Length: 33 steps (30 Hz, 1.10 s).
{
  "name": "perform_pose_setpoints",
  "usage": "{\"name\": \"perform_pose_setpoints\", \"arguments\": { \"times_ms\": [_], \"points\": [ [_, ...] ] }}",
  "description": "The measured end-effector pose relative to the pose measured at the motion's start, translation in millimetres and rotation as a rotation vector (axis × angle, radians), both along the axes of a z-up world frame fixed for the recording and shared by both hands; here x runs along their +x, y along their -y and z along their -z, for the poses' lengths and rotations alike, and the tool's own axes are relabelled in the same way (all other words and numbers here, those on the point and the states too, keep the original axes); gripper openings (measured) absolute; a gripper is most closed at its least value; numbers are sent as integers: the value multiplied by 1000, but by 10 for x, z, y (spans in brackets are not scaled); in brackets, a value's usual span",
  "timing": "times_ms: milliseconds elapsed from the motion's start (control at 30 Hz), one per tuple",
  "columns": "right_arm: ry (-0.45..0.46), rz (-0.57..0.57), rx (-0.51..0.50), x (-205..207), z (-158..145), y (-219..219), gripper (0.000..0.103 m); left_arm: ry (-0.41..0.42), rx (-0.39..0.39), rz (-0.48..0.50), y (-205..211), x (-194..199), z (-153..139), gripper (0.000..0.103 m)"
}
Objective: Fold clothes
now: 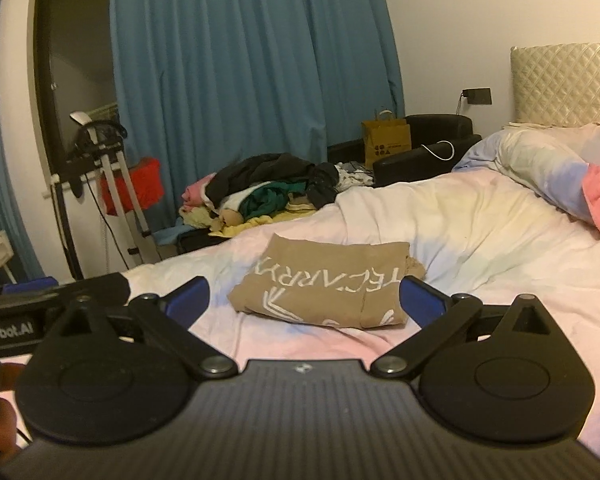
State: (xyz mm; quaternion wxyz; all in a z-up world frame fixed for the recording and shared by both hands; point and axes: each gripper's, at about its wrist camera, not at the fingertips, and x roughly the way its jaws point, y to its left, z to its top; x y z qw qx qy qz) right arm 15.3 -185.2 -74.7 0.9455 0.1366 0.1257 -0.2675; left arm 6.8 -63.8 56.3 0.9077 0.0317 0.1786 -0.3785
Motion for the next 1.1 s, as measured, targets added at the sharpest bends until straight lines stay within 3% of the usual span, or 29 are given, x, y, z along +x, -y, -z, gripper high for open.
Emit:
{"name": "perform_pose_setpoints", "arguments": {
  "times_ms": [233,533,1100],
  "points": [
    [-26,-1,9,62,193,-36,103,-26,3,-27,-55,121,218,103],
    [-33,22,-57,46,275,-159,103,-35,23,-59,-173,100,373,103],
    [-56,20,-64,24,262,-192,103,-37,13,-80,-258,58,365,103]
  ]
}}
